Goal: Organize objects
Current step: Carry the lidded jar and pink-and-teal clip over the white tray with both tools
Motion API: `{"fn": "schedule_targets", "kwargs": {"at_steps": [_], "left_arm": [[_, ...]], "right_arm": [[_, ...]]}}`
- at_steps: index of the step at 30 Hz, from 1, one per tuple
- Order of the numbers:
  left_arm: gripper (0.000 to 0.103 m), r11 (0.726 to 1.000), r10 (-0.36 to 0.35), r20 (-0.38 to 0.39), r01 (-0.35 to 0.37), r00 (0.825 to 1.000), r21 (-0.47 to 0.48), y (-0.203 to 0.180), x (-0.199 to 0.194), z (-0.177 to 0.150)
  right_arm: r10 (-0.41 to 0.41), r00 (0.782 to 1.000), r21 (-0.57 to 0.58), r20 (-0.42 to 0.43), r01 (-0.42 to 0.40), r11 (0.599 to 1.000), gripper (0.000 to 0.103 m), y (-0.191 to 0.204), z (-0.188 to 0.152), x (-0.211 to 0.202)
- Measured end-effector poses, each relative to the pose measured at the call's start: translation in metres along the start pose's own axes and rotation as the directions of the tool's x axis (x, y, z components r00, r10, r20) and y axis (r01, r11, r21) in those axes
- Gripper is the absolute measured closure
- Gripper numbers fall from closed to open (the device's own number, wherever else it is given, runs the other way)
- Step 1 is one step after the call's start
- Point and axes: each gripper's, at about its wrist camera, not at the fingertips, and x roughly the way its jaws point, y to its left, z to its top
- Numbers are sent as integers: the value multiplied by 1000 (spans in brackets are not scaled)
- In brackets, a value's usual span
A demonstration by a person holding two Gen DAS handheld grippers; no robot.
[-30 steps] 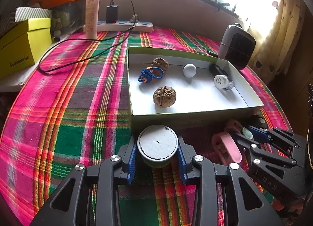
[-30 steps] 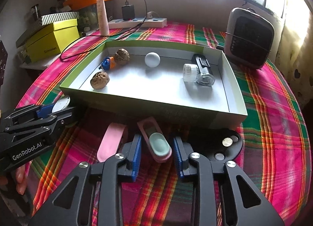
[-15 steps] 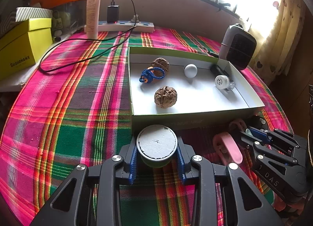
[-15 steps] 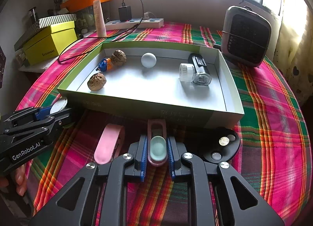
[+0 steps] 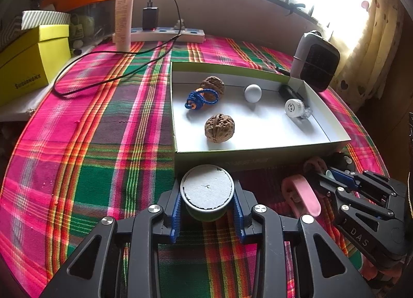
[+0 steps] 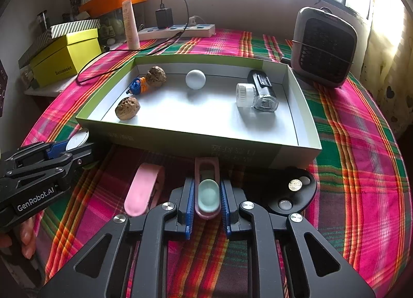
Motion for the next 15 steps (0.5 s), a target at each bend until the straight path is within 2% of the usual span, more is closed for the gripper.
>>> {"fn": "schedule_targets", "kwargs": {"at_steps": [15], "left_arm": [[73,1000,3,17,-3,1000,20,-1,-7,1]], "right_arm": [[13,1000,10,21,-14,1000,85,-2,-1,-8]]}}
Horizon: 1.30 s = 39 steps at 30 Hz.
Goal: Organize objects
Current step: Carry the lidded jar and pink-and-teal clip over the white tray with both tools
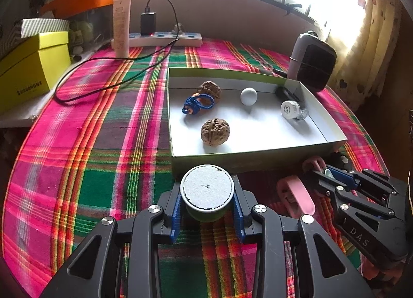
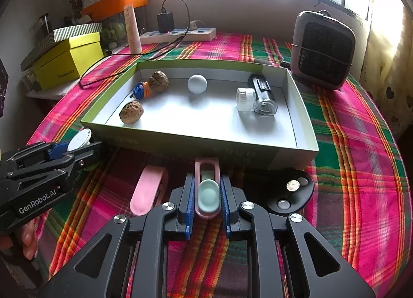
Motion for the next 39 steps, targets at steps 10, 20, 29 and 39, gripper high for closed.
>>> {"fn": "schedule_targets", "kwargs": {"at_steps": [10,20,29,39], "left_arm": [[73,1000,-11,20,11,1000,12,-5,-15,4],[73,1000,-22,38,21,999,18,-8,-21,16],[73,1000,-22,47,22,999,15,-6,-19,31],[73,999,-26,51,25,998,22,-4,-6,53]], "right_arm": [[23,999,5,25,-23,1000,85,2,5,-10],[42,998,7,43,-43,999,85,-1,19,-15],[54,997,1,48,-54,999,85,0,35,-11],[79,996,1,32,-79,997,85,-2,54,6]]}}
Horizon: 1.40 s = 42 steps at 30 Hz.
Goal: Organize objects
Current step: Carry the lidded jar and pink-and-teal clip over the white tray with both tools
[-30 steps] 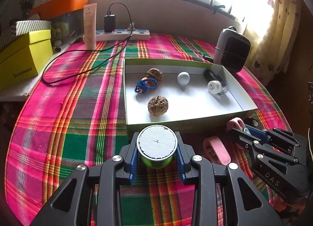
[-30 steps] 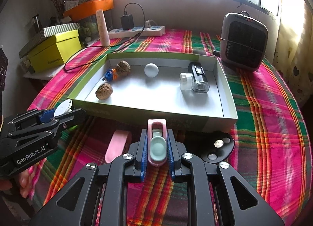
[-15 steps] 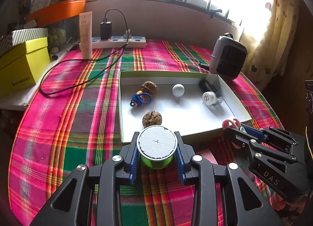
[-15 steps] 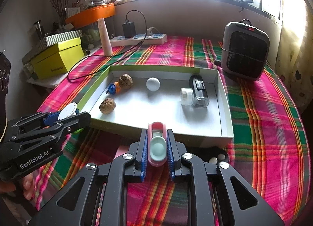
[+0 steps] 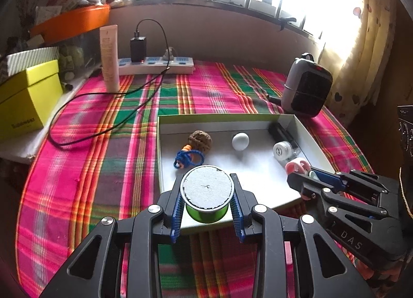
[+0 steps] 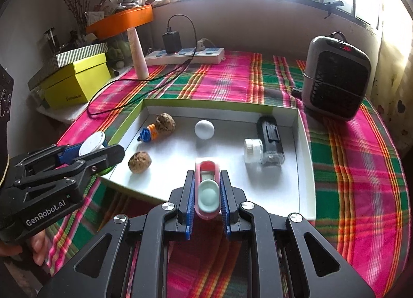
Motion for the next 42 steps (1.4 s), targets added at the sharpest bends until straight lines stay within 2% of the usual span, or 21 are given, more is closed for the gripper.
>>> {"fn": "schedule_targets", "kwargs": {"at_steps": [15,29,42], "left_arm": [[73,1000,9,-33,-9,999,6,4,37,21],[72,1000,24,-78,-23,997,14,8,60,24],[73,998,56,-69,-53,996,46,6,65,26]], "right_arm": [[0,999,-12,-44,-1,1000,85,-2,19,32],[-7,997,-29,-76,4,1000,85,0,27,53],[-13,996,-37,-91,10,999,84,2,27,64]]}}
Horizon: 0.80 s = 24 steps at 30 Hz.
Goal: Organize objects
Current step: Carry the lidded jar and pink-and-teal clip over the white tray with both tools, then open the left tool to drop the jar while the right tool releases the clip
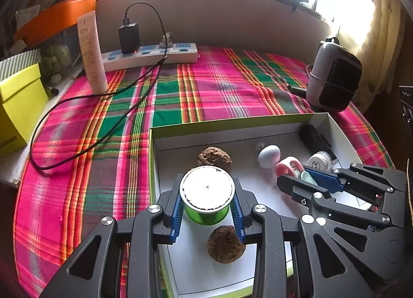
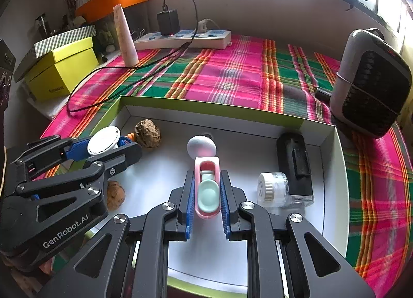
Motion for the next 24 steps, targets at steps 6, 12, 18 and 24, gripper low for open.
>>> {"fn": "schedule_targets", "kwargs": {"at_steps": [6,12,18,24], "left_arm": [[73,1000,8,0,-8,1000,8,0,0,1],[72,1000,12,-1,-12,1000,12,-1,0,1],[72,1000,18,-3,-18,1000,15,-1,1,1],[72,1000,19,-4,-19,1000,14,-1,0,0]], "right_arm": [[-1,1000,5,-6,1,1000,84,-1,-2,2],[-2,1000,6,-5,2,1000,84,-2,-1,2],[-7,1000,8,-9,7,1000,84,-3,-1,2],[-12,1000,3,-7,12,1000,84,-2,-2,1]]}}
